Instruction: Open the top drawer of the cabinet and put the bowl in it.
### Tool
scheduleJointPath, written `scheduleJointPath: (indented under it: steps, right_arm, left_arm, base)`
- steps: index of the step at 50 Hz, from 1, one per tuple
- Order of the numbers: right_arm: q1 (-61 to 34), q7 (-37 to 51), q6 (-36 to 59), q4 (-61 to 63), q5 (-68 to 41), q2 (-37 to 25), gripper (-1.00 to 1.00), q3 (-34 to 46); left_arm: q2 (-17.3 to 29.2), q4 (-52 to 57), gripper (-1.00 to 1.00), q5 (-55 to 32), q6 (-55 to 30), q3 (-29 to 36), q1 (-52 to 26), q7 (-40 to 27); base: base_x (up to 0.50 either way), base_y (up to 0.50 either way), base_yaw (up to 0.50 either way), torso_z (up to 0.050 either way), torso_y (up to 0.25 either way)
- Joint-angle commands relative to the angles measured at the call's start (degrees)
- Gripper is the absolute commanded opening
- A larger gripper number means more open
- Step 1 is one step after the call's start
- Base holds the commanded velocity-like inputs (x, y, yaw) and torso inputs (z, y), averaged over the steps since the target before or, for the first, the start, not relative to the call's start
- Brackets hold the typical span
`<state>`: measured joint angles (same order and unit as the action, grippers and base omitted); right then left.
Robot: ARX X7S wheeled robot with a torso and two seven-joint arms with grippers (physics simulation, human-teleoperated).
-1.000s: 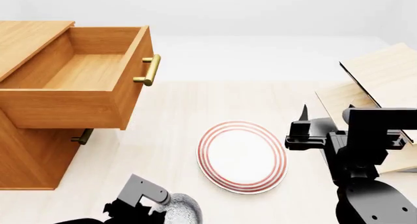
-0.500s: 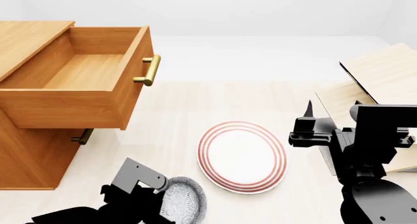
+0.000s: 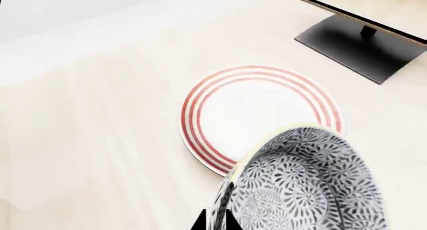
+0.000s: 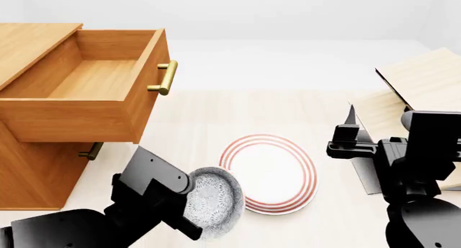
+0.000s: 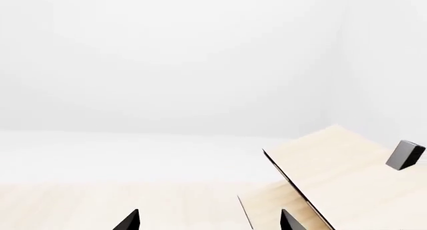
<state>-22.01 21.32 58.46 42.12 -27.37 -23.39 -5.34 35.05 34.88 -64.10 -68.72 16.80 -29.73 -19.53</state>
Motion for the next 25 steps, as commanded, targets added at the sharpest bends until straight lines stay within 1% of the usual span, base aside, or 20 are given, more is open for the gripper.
scheduleJointPath:
  steps: [1, 6, 15, 25]
  right_arm:
    - [0.2, 0.5, 0.8, 1.2, -1.0, -0.1, 1.00, -1.9]
    - [0.1, 0.7, 1.4, 2.2, -1.7, -0.2, 1.00, -2.5]
    - [0.7, 1.1, 1.9, 3.0, -2.3, -0.5, 1.00, -4.0]
    - [0.9, 1.2, 1.6, 3.2, -2.6, -0.5, 1.00, -4.2]
  left_arm:
    - [-2.0, 5.3, -1.00, -9.1, -4.9, -2.1, -7.4, -6.2]
    - [-4.0, 5.5, -1.00, -13.5, -6.7, -2.3, -11.4, -9.8]
    - [-6.8, 2.1, -1.00, -18.6, -8.0, -3.5, -19.2, -17.2]
    - [-8.9, -4.0, -1.00, -27.1, -7.5, -5.7, -32.0, -27.1]
  base:
    - [0.00, 0.00, 0.00, 0.000, 0.000]
    - [0.00, 0.00, 0.00, 0.000, 0.000]
    - [0.00, 0.00, 0.00, 0.000, 0.000]
    - [0.00, 0.00, 0.00, 0.000, 0.000]
